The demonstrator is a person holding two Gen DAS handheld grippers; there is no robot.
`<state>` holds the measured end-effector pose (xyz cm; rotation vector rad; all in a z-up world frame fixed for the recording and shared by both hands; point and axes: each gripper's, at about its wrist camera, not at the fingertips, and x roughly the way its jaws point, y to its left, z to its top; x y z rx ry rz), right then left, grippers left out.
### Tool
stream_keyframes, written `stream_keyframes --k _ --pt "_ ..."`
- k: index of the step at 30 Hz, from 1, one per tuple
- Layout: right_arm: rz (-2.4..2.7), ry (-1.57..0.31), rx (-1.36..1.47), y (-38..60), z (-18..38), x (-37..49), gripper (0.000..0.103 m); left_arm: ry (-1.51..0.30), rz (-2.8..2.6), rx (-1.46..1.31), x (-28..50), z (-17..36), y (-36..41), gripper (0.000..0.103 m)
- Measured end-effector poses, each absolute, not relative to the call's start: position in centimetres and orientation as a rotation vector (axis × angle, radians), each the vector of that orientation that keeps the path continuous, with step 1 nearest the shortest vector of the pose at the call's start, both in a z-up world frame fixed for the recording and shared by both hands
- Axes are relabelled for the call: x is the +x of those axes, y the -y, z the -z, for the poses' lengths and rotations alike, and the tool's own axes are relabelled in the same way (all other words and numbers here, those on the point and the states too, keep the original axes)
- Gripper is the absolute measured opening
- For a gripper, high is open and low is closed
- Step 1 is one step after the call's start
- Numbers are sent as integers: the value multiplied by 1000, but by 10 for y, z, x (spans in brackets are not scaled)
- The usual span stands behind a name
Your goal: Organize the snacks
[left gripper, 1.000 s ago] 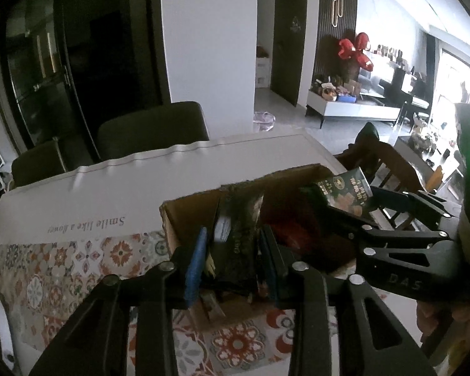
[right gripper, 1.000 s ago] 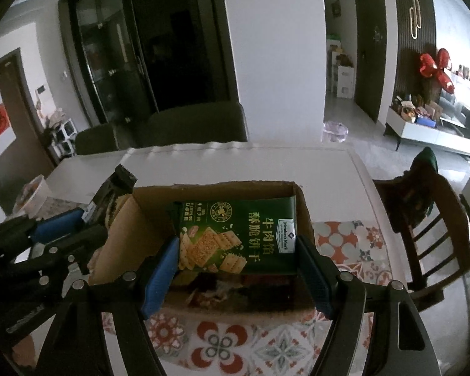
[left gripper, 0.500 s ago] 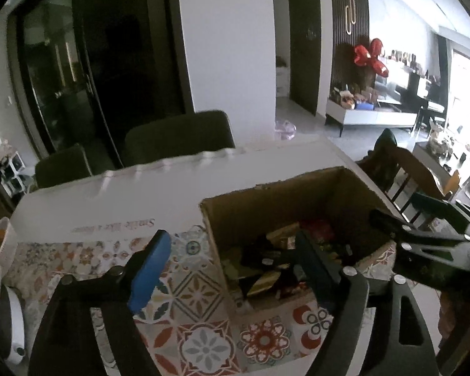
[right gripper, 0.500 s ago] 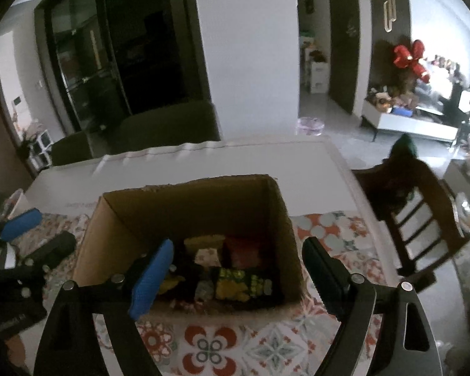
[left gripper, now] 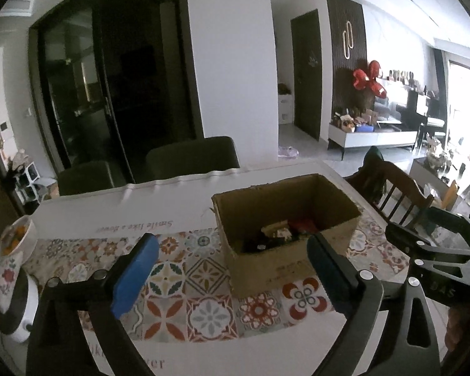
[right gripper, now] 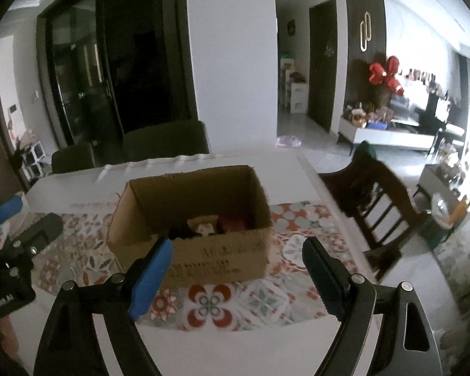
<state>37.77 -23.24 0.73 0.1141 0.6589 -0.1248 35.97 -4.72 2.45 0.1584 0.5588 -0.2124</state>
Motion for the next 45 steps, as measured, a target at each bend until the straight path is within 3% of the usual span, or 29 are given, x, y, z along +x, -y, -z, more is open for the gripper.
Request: stream_keyframes --k 5,8,26,45 --pt "123 -638 92 233 -19 338 85 -547 197 143 314 -29 46 101" --pt "117 -627 96 236 -23 313 94 -531 182 150 288 -32 49 103" --pt "44 -605 89 254 -33 186 94 -505 151 126 156 -40 60 103" --pt "12 -576 94 257 -41 123 94 -451 147 121 96 -52 60 103"
